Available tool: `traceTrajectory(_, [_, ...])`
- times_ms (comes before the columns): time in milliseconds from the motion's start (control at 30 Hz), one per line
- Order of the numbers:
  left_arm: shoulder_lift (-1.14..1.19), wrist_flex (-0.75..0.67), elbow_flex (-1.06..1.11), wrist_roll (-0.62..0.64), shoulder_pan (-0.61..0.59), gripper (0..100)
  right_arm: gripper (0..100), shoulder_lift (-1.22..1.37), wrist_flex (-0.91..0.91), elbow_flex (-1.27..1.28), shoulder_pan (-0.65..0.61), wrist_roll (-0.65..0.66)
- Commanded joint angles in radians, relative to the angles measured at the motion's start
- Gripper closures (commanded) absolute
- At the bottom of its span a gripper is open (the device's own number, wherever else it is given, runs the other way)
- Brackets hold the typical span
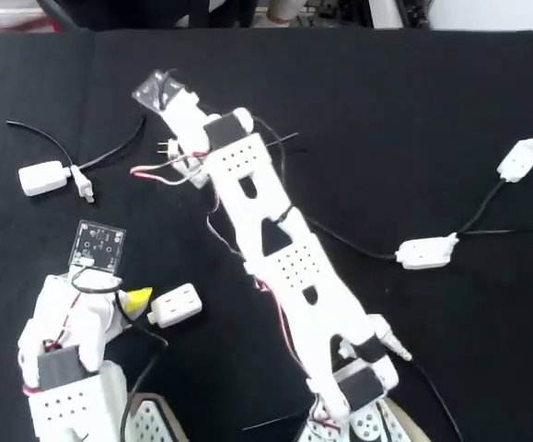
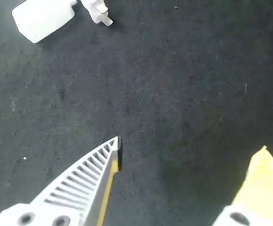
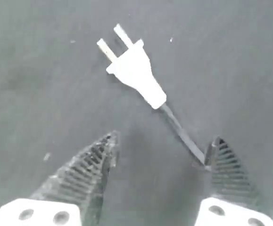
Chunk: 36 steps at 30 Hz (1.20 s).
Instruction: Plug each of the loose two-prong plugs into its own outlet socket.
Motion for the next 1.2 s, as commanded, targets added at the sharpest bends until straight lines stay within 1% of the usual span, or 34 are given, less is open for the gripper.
traceTrajectory(0, [-0.002, 0.005, -0.008, -0.006, 0.001, 59, 69.8, 0.039, -0.1, -0.021, -0.015, 0.003])
traceTrajectory(100, [-0.002, 0.005, -0.008, -0.006, 0.001, 59, 69.8, 0.082, -0.153, -0.073, -0.029, 0.0])
traceTrajectory(200, [-0.002, 0.006, -0.008, -0.006, 0.001, 59, 69.8, 0.117, -0.155, -0.116, -0.031, 0.003])
traceTrajectory(400, [-0.002, 0.006, -0.008, -0.006, 0.001, 59, 70.7, 0.122, -0.133, -0.116, -0.031, 0.003])
traceTrajectory(467, [-0.002, 0.006, -0.008, -0.006, 0.001, 59, 76.5, 0.124, -0.121, -0.116, -0.031, 0.003])
traceTrajectory(600, [-0.002, 0.006, -0.008, -0.006, 0.001, 59, 98.8, 0.12, -0.078, -0.117, -0.031, 0.005])
traceTrajectory(700, [-0.002, 0.006, -0.008, -0.006, 0.001, 59, 97.9, 0.097, 0.014, -0.117, -0.028, 0.002])
traceTrajectory(867, [-0.002, 0.006, -0.008, -0.006, 0.001, 59, 98.5, 0.013, 0.295, -0.114, -0.034, 0.005])
traceTrajectory(1033, [-0.002, 0.006, -0.008, -0.006, 0.001, 59, 98.6, -0.022, 0.292, -0.084, 0.043, 0.015])
traceTrajectory(1100, [-0.002, 0.006, -0.008, -0.008, 0.001, 59, 98.6, -0.039, 0.293, -0.039, 0.078, 0.066])
traceTrajectory(1167, [-0.002, 0.006, -0.007, -0.008, 0.002, 59, 98.6, -0.074, 0.295, 0.064, 0.107, 0.133])
